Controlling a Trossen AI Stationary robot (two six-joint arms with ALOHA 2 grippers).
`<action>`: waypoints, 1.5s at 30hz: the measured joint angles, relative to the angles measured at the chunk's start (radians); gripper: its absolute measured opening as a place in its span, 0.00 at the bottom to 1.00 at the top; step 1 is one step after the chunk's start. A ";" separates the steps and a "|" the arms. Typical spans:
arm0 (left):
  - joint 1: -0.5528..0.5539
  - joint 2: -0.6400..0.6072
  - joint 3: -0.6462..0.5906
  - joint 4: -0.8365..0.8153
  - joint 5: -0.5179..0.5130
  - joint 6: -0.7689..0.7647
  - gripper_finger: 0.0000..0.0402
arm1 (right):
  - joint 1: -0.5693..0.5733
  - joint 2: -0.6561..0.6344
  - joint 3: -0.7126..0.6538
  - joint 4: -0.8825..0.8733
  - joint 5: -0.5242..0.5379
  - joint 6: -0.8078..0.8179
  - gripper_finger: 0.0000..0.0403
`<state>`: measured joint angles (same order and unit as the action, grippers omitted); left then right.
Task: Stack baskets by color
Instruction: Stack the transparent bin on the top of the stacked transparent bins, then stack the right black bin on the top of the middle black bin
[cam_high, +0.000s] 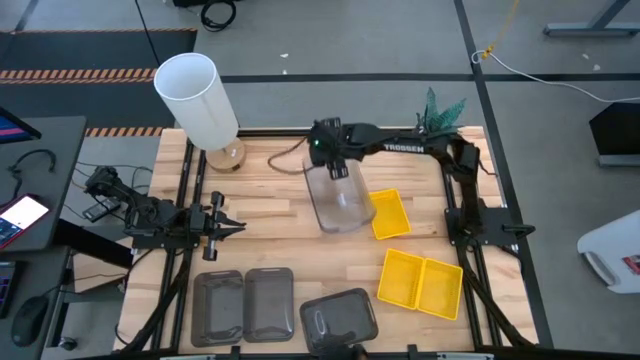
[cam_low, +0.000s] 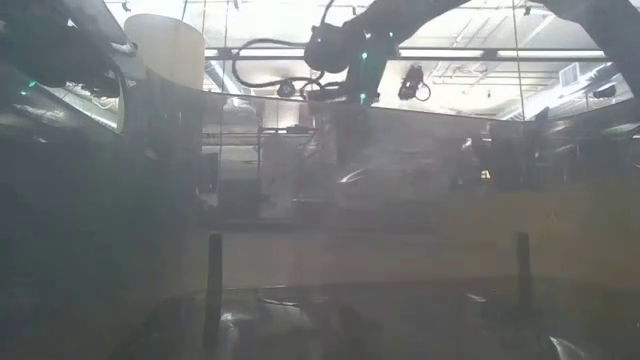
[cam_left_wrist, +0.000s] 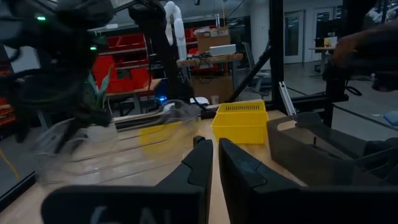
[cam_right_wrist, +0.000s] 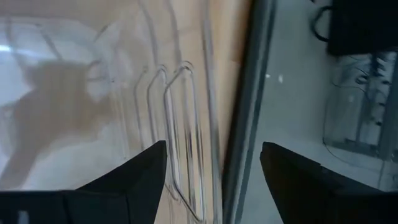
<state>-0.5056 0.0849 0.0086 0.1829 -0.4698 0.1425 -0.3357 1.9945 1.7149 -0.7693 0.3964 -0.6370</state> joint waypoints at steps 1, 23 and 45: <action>0.000 0.000 0.000 0.000 0.000 0.000 0.09 | -0.013 0.000 0.000 0.018 0.001 -0.002 0.65; 0.000 0.000 0.000 0.000 0.000 0.000 0.07 | 0.223 -0.005 0.313 -0.323 -0.208 0.375 0.65; 0.000 0.000 0.000 0.000 0.000 0.000 0.07 | 0.646 0.001 0.135 0.028 -0.312 0.758 0.65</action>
<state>-0.5060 0.0849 0.0086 0.1830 -0.4698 0.1421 0.3105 1.9953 1.8499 -0.7416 0.0847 0.1209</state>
